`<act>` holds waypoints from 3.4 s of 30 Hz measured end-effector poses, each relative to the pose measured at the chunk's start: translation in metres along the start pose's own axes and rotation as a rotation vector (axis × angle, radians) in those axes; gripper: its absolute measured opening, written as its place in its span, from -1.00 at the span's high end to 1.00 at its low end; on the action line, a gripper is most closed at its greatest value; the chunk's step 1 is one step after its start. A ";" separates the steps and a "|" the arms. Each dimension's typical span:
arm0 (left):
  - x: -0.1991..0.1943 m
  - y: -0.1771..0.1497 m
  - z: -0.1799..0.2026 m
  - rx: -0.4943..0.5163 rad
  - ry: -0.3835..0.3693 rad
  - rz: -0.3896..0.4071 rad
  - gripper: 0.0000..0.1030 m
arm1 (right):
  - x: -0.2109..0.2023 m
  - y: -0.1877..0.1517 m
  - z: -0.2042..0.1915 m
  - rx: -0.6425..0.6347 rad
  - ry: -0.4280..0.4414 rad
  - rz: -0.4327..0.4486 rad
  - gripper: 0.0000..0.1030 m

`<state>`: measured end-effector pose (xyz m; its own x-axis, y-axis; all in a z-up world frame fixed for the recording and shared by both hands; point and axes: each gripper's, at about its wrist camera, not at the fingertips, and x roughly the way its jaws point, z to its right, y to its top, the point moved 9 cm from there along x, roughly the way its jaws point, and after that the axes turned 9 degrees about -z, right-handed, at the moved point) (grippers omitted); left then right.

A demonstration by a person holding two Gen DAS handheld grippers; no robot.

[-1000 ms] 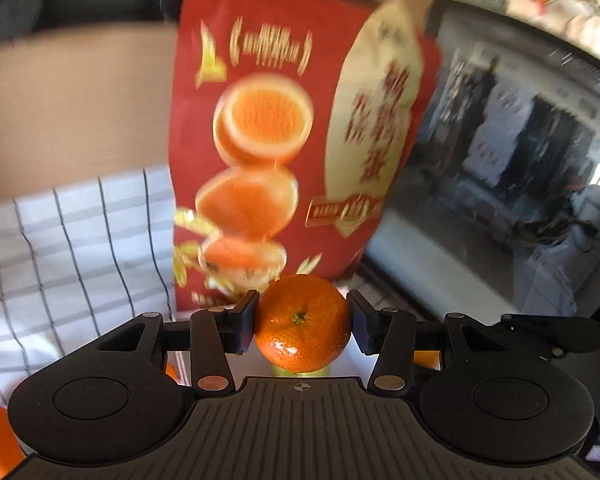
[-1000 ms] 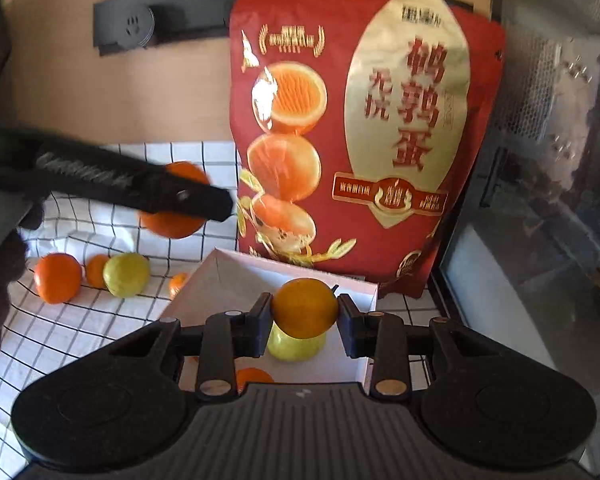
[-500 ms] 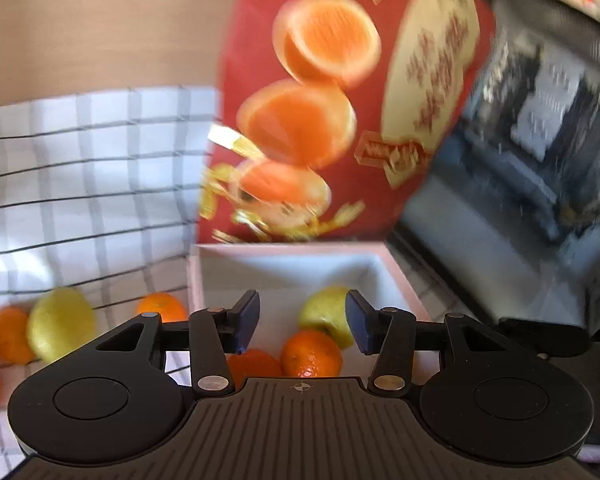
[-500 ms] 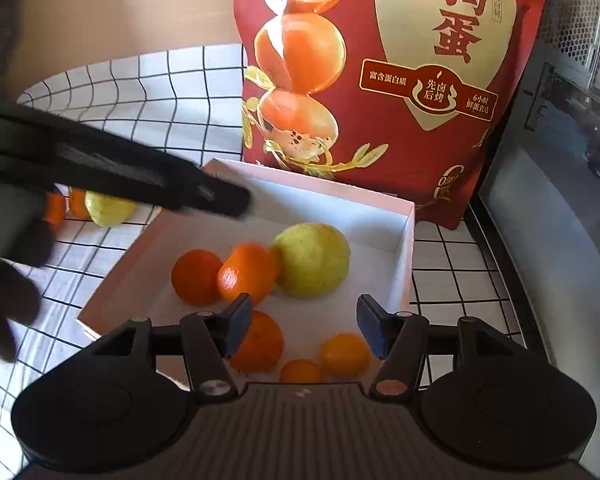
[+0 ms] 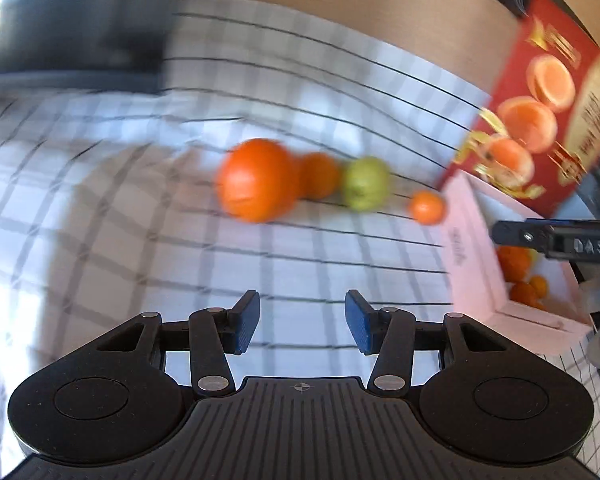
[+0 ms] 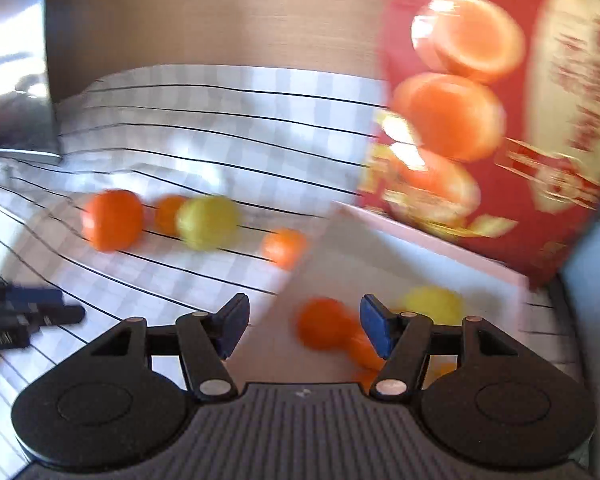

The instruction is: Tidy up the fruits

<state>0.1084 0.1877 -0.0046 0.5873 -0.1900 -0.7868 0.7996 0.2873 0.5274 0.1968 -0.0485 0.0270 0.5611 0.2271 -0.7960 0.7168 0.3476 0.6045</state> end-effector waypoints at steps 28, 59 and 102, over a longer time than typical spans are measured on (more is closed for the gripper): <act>-0.029 -0.040 -0.072 -0.095 0.011 -0.039 -0.01 | 0.149 0.072 -0.050 0.395 0.224 -0.175 -0.36; -0.016 -0.039 -0.014 0.049 -0.027 -0.054 -0.01 | 0.007 -0.081 -0.135 -0.054 0.310 -0.212 -0.12; 0.143 0.112 0.073 0.639 0.229 -0.150 -0.04 | -0.069 -0.174 0.000 0.301 0.013 -0.047 -0.31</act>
<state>0.2907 0.1240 -0.0343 0.4798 0.0390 -0.8765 0.8285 -0.3488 0.4380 0.0333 -0.1250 -0.0231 0.5205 0.2295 -0.8224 0.8333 0.0734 0.5479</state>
